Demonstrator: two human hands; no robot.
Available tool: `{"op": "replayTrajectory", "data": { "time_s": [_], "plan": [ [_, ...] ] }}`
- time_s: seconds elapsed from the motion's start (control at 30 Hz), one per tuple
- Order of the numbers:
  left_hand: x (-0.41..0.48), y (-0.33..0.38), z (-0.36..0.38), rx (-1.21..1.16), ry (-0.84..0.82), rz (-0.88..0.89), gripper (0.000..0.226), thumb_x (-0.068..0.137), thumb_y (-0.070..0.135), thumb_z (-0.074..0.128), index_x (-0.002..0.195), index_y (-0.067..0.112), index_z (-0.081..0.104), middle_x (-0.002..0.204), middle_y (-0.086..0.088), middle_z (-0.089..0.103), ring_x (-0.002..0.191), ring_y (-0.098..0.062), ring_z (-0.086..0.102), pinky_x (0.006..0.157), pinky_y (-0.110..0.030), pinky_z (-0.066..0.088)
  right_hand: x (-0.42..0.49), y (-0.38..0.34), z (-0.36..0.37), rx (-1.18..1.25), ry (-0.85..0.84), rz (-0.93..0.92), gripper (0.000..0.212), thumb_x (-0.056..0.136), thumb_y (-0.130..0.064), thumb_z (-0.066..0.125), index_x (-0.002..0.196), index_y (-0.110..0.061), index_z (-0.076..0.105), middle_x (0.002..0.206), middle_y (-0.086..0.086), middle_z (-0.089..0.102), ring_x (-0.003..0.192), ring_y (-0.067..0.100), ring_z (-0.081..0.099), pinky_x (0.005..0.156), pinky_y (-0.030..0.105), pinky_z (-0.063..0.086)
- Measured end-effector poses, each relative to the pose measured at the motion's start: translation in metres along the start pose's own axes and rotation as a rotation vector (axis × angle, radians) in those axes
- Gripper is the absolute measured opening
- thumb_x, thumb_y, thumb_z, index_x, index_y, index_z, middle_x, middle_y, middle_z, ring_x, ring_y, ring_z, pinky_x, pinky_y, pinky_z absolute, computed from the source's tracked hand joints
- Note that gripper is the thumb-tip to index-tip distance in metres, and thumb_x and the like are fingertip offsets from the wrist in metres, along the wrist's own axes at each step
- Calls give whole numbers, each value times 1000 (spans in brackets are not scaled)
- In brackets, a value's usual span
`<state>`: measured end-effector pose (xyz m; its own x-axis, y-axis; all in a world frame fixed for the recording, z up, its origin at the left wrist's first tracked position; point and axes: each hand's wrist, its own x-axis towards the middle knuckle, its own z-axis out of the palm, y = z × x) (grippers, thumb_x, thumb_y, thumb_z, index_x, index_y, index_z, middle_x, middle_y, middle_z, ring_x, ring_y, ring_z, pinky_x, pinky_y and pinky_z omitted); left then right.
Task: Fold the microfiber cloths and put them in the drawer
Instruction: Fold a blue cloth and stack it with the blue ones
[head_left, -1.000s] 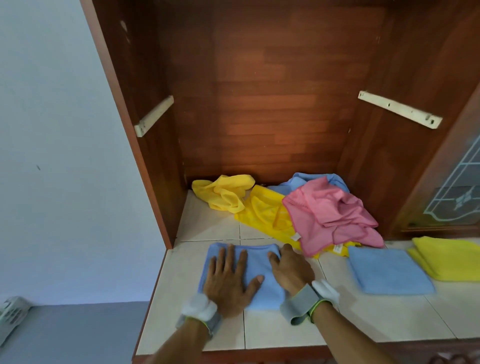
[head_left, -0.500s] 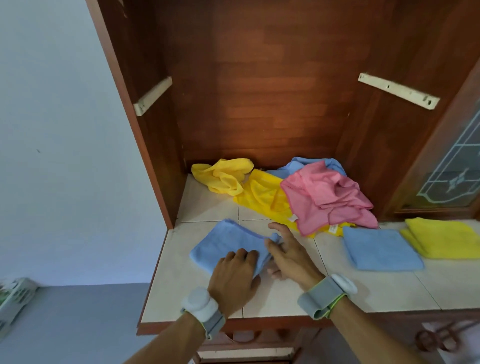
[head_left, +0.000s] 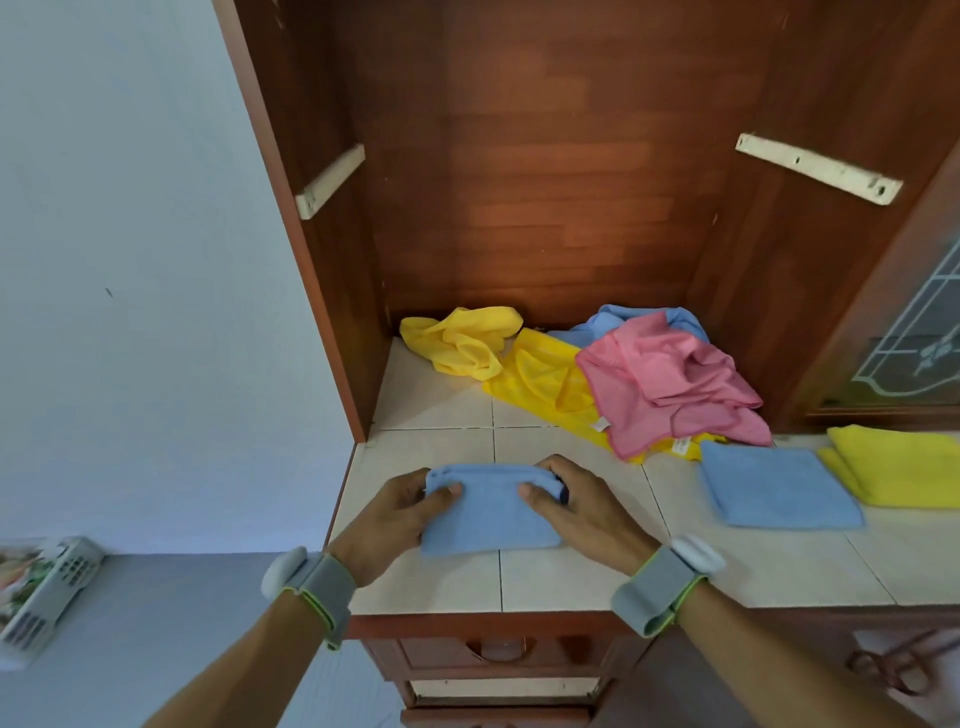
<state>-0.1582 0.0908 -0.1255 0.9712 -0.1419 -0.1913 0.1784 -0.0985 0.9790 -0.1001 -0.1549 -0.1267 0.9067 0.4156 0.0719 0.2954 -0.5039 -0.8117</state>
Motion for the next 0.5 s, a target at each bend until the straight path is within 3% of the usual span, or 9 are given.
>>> {"op": "replayTrajectory", "data": {
  "time_s": [0.1,0.23,0.33,0.5],
  "plan": [
    [10,-9,15,221,290,40,34,97,49,49,109,22,65,101,1,72,98,-25,67,88,-42,56,14,-2,18,-107,128,105,27,93,-51,50,98,-24,52,70,-5,55,68,19,56,60,30,40],
    [28,-15,30,672,632,26,40,96,59,35,92,21,47,82,-5,65,78,-30,64,73,-43,55,29,-5,33,-284,185,186,35,97,-54,38,101,-20,46,84,3,62,87,33,61,66,34,41],
    [35,-16,34,916,686,-43,42,97,60,28,93,21,42,82,-7,66,77,-32,64,70,-39,53,36,-3,38,-427,190,234,40,98,-53,33,109,-16,45,101,12,66,97,36,61,69,35,39],
    [42,-22,40,1053,734,-148,40,99,51,33,107,15,47,99,-7,64,85,-33,66,64,-33,42,39,-5,47,-596,179,251,43,97,-52,40,112,-12,46,108,14,65,102,36,62,75,37,45]
  ]
}}
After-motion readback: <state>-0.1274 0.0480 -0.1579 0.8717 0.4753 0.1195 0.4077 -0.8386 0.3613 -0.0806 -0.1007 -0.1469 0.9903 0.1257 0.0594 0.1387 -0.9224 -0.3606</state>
